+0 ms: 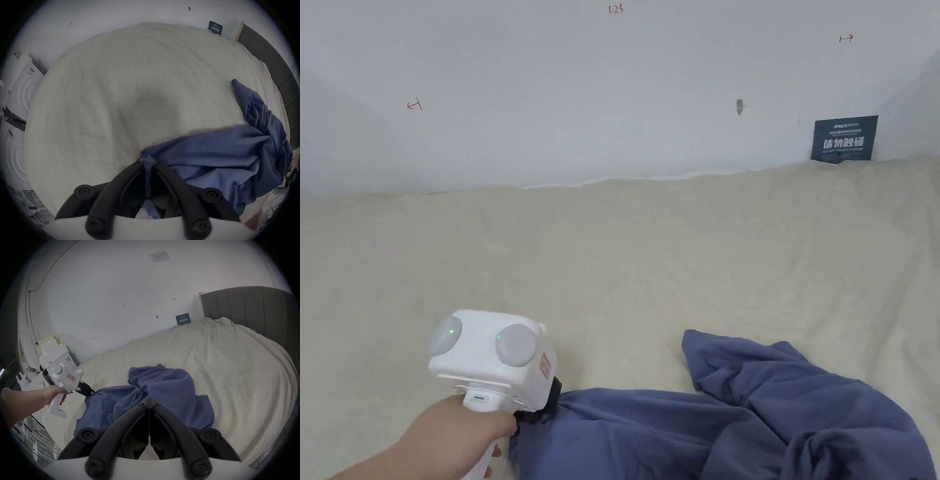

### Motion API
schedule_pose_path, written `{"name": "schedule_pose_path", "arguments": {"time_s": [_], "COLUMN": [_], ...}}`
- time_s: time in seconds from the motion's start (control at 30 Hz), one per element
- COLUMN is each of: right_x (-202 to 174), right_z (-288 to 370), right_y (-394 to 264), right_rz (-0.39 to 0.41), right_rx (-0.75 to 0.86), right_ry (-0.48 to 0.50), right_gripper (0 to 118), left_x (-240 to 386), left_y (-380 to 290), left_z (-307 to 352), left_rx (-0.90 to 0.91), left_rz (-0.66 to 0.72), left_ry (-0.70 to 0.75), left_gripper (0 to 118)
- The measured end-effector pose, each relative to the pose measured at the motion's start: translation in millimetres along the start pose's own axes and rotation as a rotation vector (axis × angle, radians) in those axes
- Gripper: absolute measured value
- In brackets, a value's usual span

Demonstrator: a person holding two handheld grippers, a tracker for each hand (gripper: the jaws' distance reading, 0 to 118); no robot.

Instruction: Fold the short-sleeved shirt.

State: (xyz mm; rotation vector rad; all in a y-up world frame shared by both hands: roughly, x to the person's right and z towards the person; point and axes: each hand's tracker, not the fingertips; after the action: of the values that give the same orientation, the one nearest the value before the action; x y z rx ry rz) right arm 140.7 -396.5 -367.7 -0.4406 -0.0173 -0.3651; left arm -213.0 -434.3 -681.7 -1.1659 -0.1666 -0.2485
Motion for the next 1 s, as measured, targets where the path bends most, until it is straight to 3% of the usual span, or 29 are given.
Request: {"name": "schedule_pose_path", "arguments": {"time_s": [0.17, 0.3, 0.4, 0.47, 0.5, 0.57, 0.63, 0.67, 0.7, 0.73, 0.77, 0.8, 0.87, 1.0], "right_x": [11.0, 26.4, 30.8, 24.2, 23.1, 20.1, 14.6, 9.3, 2.9, -1.0, -4.8, -7.9, -6.5, -4.1], "right_z": [13.7, 4.3, -20.7, -51.3, -72.5, -116.7, -162.6, -179.9, -196.2, -215.2, -234.5, -252.9, -278.5, -319.8], "right_y": [33.8, 69.2, 109.8, 143.0, 159.4, 180.2, 189.2, 188.2, 185.3, 182.0, 177.8, 170.7, 159.4, 135.6], "right_rz": [0.053, 0.055, 0.147, 0.181, 0.179, 0.131, 0.106, 0.138, 0.179, 0.223, 0.264, 0.292, 0.331, 0.288], "right_rx": [0.114, 0.134, 0.112, -0.001, -0.095, -0.279, -0.427, -0.461, -0.467, -0.495, -0.573, -0.663, -0.661, -0.759], "right_ry": [-0.030, -0.045, -0.041, -0.038, 0.009, 0.074, 0.065, 0.017, -0.033, -0.049, -0.051, -0.068, -0.080, -0.155], "right_gripper": [1, 1, 1, 1, 1, 1, 1, 1, 15, 47, 88, 118, 106, 104], "left_x": [-21.8, -32.1, -34.9, -36.5, -37.6, -39.8, -40.2, -40.3, -40.1, -40.4, -40.8, -41.5, -42.6, -46.6], "left_y": [2.5, 0.8, -1.6, -3.1, -2.7, -4.8, -7.4, -9.0, -10.6, -12.6, -13.7, -15.3, -17.4, -20.2], "left_z": [9.1, 16.8, 19.3, 20.6, 19.8, 20.3, 22.1, 22.4, 21.9, 21.6, 20.6, 19.7, 18.9, 17.3], "left_rx": [0.027, 0.045, 0.070, 0.087, 0.090, 0.094, 0.097, 0.099, 0.098, 0.099, 0.098, 0.092, 0.088, 0.098], "left_rz": [0.128, 0.140, 0.128, 0.118, 0.121, 0.144, 0.155, 0.155, 0.152, 0.149, 0.149, 0.152, 0.152, 0.145], "left_ry": [-0.054, -0.092, -0.086, -0.075, -0.086, -0.117, -0.132, -0.136, -0.137, -0.139, -0.143, -0.150, -0.160, -0.225], "left_gripper": [6, 6, 6, 6, 6, 6, 6, 6, 6, 6, 6, 6, 6, 6]}}
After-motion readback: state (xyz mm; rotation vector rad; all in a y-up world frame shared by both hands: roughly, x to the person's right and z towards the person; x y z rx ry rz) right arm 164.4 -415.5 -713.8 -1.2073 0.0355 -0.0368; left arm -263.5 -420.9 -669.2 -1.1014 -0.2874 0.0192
